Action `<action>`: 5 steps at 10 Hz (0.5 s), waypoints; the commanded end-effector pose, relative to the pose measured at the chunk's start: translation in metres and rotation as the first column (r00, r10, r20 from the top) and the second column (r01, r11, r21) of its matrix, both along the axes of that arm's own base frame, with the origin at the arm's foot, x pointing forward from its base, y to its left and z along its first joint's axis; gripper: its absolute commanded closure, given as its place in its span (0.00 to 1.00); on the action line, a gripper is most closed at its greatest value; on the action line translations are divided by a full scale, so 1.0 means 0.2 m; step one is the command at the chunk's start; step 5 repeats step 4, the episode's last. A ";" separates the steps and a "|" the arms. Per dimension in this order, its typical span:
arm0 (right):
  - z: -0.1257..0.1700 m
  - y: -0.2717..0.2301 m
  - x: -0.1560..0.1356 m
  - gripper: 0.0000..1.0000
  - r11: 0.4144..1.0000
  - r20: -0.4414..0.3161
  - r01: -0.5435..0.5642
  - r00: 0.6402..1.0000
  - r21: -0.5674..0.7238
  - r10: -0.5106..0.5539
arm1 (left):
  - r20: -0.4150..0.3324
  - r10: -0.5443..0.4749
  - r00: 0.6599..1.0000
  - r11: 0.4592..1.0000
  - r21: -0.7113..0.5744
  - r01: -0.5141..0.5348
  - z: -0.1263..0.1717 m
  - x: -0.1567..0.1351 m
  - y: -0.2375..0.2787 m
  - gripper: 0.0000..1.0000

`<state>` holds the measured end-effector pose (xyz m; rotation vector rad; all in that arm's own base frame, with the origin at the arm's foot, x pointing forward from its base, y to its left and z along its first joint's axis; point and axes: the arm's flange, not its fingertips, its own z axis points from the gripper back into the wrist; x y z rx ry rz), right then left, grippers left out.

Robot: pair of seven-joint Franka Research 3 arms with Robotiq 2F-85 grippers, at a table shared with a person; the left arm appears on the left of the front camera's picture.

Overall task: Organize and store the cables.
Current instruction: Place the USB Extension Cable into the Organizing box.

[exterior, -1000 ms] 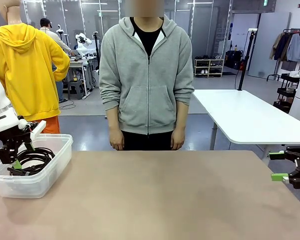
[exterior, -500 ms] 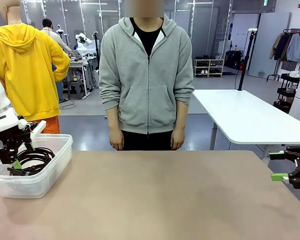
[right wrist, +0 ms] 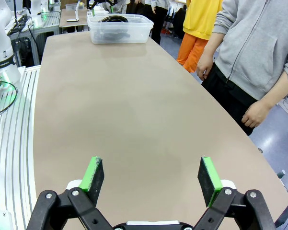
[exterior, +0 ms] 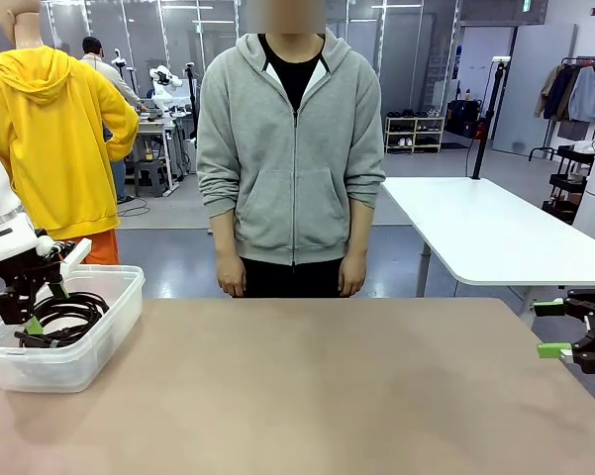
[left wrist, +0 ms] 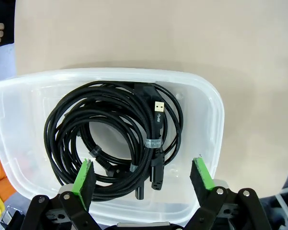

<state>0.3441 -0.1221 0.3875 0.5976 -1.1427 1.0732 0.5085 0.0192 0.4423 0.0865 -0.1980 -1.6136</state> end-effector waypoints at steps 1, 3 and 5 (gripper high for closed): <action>0.02 0.01 0.00 0.00 1.000 -0.014 0.017 1.000 0.018 -0.017 | 0.002 -0.009 1.000 1.000 -0.003 0.009 0.00 0.01 0.01 0.00; 0.02 0.01 0.00 0.00 1.000 -0.014 0.017 1.000 0.018 -0.017 | 0.002 -0.009 1.000 1.000 -0.003 0.009 0.00 0.01 0.01 0.00; 0.02 0.01 0.00 0.00 1.000 -0.014 0.017 1.000 0.018 -0.017 | 0.002 -0.009 1.000 1.000 -0.003 0.009 0.00 0.01 0.01 0.00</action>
